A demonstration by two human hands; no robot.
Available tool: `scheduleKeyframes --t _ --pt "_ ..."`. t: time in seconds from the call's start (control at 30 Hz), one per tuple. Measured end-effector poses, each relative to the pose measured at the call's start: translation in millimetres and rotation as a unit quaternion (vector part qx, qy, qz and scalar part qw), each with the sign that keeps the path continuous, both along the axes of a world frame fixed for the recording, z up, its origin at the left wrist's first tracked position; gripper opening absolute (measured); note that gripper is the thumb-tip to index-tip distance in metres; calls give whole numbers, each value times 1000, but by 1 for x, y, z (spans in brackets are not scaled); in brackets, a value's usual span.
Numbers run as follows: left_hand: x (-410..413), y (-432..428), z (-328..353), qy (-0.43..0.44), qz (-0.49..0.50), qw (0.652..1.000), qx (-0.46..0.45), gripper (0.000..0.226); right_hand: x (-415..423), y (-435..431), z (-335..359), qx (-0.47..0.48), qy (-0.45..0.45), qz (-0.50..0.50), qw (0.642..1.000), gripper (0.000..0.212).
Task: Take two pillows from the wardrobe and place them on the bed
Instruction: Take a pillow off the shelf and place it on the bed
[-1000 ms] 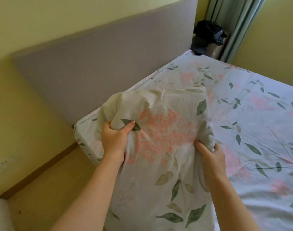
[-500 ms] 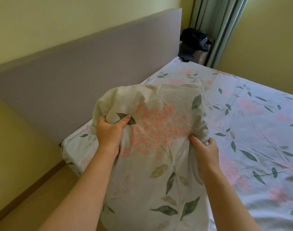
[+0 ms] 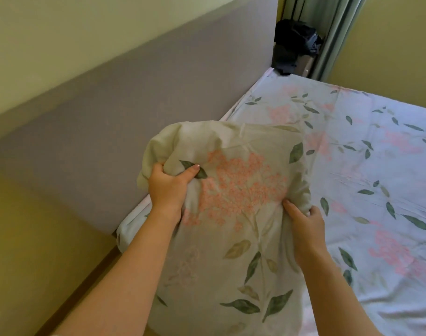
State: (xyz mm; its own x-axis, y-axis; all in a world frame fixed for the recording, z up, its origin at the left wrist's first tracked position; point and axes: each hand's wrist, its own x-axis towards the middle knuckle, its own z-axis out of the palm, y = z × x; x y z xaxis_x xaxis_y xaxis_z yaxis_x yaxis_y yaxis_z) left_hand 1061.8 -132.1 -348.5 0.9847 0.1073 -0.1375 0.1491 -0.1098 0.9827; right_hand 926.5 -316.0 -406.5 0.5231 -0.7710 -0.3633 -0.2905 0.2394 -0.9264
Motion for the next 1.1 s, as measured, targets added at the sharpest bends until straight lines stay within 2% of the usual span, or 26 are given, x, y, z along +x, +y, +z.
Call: scheduleKeyframes --t 0.17,0.33,0.4,0.47,0.53,0.6,0.67,0.77,0.9,1.0,1.1 --pt "45 -1 -19 23 -65 997 33 36 17 25 -18 32 34 -79 996 31" --pt "71 -45 -39 33 -121 991 50 41 25 1 -32 39 73 -140 987 35" --pt "79 -69 -51 18 -150 982 109 56 31 -18 -43 32 81 -154 984 39" --pt "86 -89 -73 33 -223 947 231 75 36 -35 -61 36 105 -149 983 48" --pt "86 -105 -98 62 -315 875 363 86 37 -46 -84 55 153 -125 979 59" --pt "77 -114 -124 104 -388 820 408 87 34 -49 -108 53 208 -84 973 65" --pt "63 -117 -152 134 -429 795 407 82 29 -47 -130 50 217 -54 973 67" --pt "45 -112 -188 142 -442 769 439 75 17 -35 -160 68 240 -24 968 67" --pt "40 -105 -225 144 -417 754 487 73 5 -22 -193 84 289 3 954 72" --pt "46 -102 -247 141 -380 752 520 86 6 -21 -212 80 311 6 947 80" --pt "50 -98 -270 165 -332 772 516 104 11 -23 -229 94 287 -5 953 92"
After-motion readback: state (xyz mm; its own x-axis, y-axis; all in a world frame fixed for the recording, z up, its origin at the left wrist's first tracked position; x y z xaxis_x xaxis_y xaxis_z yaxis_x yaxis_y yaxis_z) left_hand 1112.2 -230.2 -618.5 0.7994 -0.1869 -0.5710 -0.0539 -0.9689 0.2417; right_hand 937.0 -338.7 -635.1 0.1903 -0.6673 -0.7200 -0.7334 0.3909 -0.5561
